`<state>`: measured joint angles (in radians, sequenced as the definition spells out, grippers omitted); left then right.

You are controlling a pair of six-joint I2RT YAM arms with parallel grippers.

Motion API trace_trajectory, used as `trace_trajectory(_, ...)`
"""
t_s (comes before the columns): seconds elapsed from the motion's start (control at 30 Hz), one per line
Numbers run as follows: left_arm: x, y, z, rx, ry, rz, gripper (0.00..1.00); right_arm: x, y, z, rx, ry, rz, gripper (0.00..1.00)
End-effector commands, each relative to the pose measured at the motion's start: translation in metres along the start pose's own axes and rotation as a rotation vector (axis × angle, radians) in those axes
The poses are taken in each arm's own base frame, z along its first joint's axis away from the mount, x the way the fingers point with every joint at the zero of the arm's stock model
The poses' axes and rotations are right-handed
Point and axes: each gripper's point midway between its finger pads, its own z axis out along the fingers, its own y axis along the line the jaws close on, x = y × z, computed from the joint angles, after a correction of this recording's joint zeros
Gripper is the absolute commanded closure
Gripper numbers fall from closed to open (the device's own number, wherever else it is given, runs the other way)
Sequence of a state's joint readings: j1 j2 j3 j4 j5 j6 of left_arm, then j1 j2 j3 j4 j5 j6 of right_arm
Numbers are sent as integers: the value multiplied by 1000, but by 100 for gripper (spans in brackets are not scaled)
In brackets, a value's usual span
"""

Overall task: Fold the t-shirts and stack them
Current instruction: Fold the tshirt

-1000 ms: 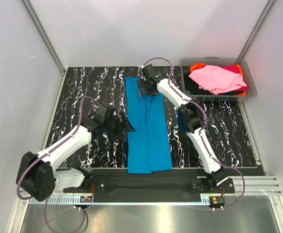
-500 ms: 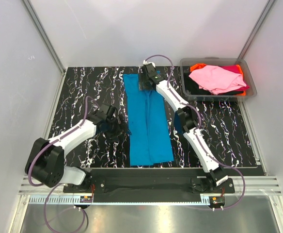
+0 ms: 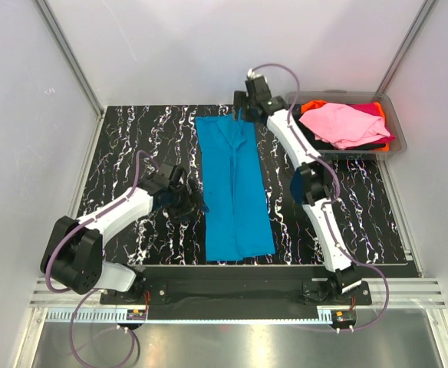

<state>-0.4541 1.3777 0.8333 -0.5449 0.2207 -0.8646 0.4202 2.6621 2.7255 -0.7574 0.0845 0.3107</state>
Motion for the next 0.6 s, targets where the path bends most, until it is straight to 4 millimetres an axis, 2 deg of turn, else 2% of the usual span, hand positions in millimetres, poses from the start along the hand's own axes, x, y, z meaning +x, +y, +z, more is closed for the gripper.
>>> trace_trajectory(0.0,14,6,-4,26,28,0,21,-62,51,-117,-186,-69,33,19)
trace_trajectory(0.03,23,14,-1,14,43,2,21,-56,53,-135,-202,-35,35,18)
trace_trajectory(0.1,28,17,-3,27,39,8,22,-35,53,-154,-226,50,40,18)
trace_trajectory(0.13,37,21,-1,24,60,14,22,-41,57,-187,-256,37,38,17)
trace_trajectory(0.17,42,19,0,42,77,18,23,-5,47,-181,-233,138,42,16)
trace_trajectory(0.2,50,23,3,42,97,17,24,7,46,-192,-254,170,47,16)
trace_trajectory(0.23,59,20,4,56,120,25,24,32,37,-209,-251,225,50,16)
trace_trajectory(0.3,68,20,7,64,126,36,26,55,31,-226,-269,253,46,16)
trace_trajectory(0.33,75,18,7,68,134,41,26,56,29,-252,-292,224,46,16)
trace_trajectory(0.37,77,17,8,76,129,43,28,98,15,-249,-270,313,53,17)
trace_trajectory(0.4,82,21,10,71,136,37,32,112,14,-256,-294,334,49,19)
trace_trajectory(0.43,84,21,11,73,136,18,33,117,12,-275,-313,316,46,21)
trace_trajectory(0.47,87,19,10,84,124,21,34,155,-3,-274,-288,390,61,28)
trace_trajectory(0.5,92,26,12,69,129,12,34,167,-2,-280,-310,403,94,31)
trace_trajectory(0.53,96,27,13,62,129,-1,35,197,-11,-289,-311,443,120,34)
trace_trajectory(0.57,97,30,13,58,122,-3,36,208,-13,-293,-319,457,146,35)
